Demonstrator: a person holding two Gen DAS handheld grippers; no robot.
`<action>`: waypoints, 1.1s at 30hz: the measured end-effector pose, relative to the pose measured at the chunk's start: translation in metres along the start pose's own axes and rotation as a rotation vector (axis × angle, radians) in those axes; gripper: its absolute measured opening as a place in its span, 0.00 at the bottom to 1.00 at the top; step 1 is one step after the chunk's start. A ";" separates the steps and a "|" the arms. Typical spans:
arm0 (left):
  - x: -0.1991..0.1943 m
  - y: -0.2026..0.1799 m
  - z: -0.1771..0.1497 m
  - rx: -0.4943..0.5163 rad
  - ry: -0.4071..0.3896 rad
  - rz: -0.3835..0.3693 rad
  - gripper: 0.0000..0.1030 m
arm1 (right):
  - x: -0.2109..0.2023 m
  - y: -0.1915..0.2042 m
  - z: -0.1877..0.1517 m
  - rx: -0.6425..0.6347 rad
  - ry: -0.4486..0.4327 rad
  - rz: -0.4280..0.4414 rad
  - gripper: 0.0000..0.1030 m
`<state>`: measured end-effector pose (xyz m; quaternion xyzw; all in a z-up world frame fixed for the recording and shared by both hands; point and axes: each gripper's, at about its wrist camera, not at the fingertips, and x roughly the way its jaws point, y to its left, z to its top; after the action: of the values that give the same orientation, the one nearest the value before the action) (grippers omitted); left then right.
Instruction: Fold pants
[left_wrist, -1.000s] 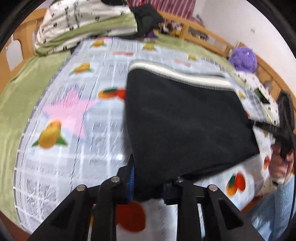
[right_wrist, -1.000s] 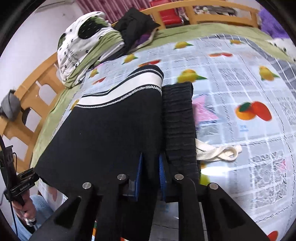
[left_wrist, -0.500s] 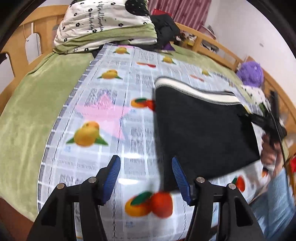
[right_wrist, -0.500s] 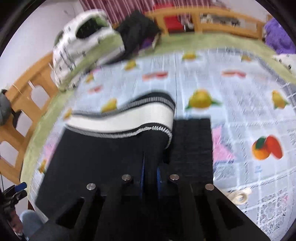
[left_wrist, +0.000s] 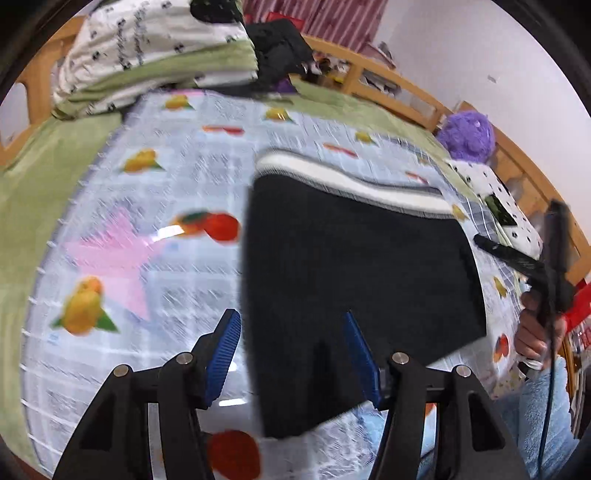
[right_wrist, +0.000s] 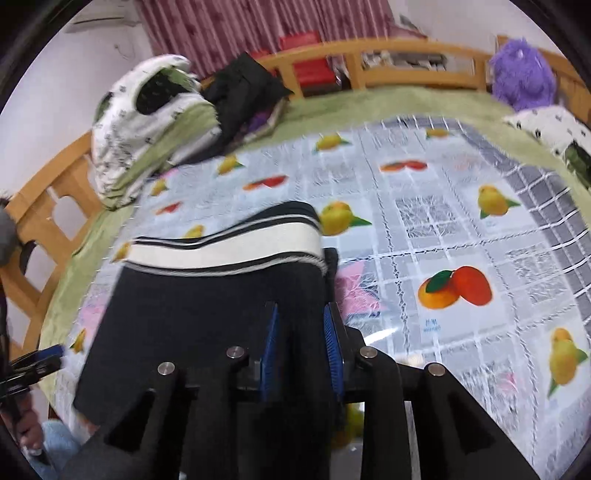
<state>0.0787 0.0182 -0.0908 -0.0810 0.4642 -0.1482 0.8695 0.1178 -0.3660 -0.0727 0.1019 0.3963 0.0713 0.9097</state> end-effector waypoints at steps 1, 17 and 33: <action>0.007 -0.005 -0.008 0.013 0.030 0.002 0.54 | -0.007 0.003 -0.005 -0.009 -0.004 0.018 0.25; 0.012 -0.032 -0.078 0.322 0.110 0.152 0.57 | 0.010 0.019 -0.071 -0.063 0.127 0.036 0.27; 0.020 -0.007 -0.074 0.096 0.030 0.243 0.26 | 0.013 0.042 -0.083 -0.173 0.104 -0.007 0.32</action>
<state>0.0258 0.0044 -0.1455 0.0197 0.4760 -0.0650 0.8768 0.0632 -0.3118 -0.1267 0.0176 0.4358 0.1071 0.8935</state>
